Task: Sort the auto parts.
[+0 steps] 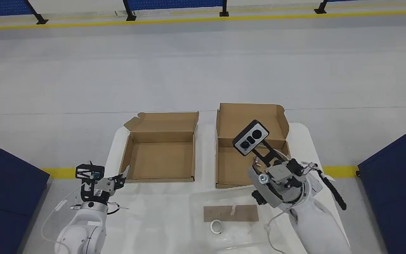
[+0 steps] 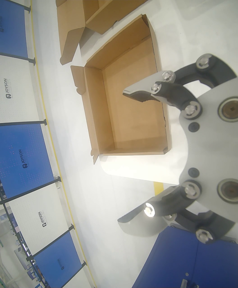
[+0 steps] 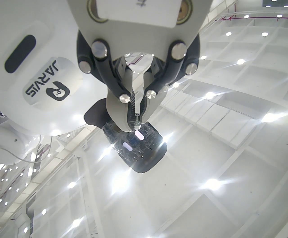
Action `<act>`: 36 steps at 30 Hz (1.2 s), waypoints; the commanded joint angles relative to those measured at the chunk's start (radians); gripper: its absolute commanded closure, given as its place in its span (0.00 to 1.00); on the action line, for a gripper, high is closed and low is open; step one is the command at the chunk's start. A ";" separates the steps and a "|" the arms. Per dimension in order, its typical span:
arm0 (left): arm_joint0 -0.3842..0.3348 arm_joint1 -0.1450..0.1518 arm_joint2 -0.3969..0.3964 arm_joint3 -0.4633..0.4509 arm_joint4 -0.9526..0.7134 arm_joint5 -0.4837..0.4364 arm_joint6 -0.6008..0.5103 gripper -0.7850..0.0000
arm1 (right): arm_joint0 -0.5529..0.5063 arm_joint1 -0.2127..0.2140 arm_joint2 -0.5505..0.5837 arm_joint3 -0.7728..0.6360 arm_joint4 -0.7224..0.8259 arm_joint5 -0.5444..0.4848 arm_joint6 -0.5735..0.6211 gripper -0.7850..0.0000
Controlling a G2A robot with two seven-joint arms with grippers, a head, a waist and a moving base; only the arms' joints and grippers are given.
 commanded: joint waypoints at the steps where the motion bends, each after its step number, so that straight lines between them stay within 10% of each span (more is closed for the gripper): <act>1: 0.000 0.000 0.000 0.000 0.000 0.000 0.000 0.00 | -0.009 0.002 0.015 0.002 -0.005 0.009 0.002 1.00; 36: 0.000 0.000 0.000 0.000 0.000 0.000 0.000 0.00 | -0.226 0.051 0.318 -0.011 -0.112 0.079 0.077 1.00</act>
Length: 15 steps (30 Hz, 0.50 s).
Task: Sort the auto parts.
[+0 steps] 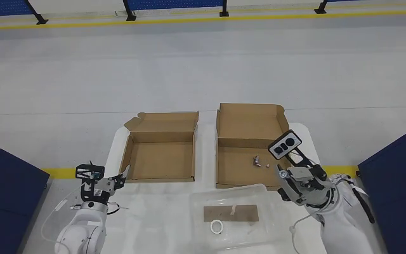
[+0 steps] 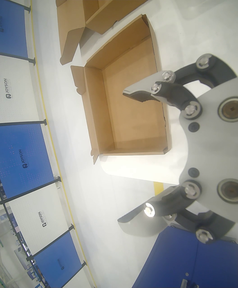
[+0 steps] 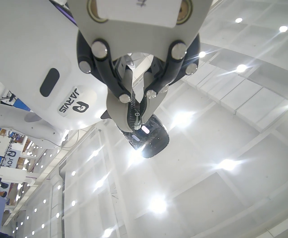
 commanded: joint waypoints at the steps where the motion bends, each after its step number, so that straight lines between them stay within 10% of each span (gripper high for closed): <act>1: 0.000 0.000 0.000 0.000 0.000 0.000 0.000 0.00 | -0.012 0.003 0.021 -0.001 -0.009 0.004 0.003 1.00; 15: 0.000 0.000 0.000 0.000 0.000 0.000 0.000 0.00 | -0.117 0.024 0.181 -0.028 -0.060 0.024 0.028 1.00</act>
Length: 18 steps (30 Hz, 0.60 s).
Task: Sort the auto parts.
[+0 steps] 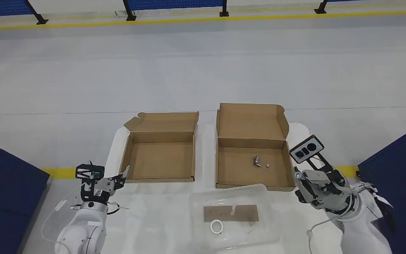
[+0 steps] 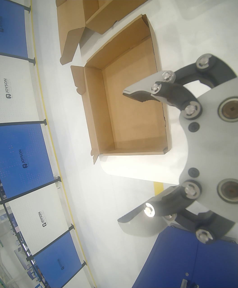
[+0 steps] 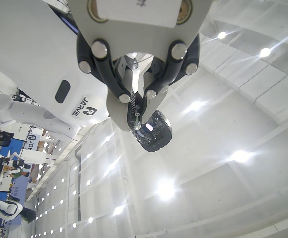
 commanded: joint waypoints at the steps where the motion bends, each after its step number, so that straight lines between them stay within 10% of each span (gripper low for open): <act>1: 0.000 0.000 0.000 0.000 0.000 0.000 0.000 0.00 | -0.006 0.002 0.015 -0.004 -0.016 -0.002 -0.001 1.00; 18: 0.000 0.000 0.000 0.000 0.000 0.000 0.000 0.00 | -0.004 0.006 0.019 -0.001 -0.055 -0.012 -0.030 1.00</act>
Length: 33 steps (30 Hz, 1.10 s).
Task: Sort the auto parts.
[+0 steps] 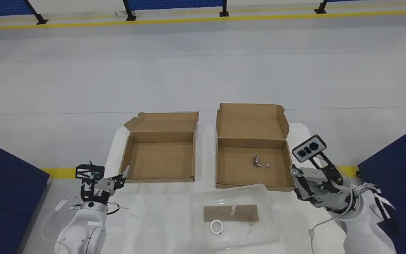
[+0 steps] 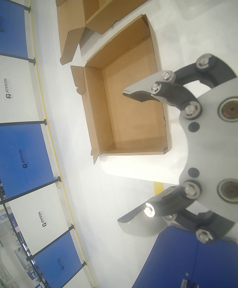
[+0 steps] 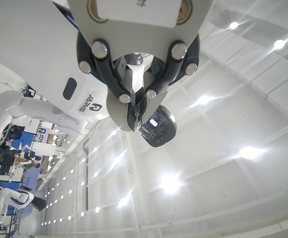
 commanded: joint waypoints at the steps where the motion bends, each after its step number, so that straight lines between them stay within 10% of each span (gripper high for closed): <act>1: 0.000 0.000 0.000 0.000 0.000 0.000 0.000 0.00 | -0.001 0.003 0.008 0.004 -0.022 0.000 0.003 1.00; 33: 0.000 0.000 0.000 0.000 0.000 0.000 0.000 0.00 | -0.088 0.049 0.154 0.090 -0.408 -0.083 0.041 1.00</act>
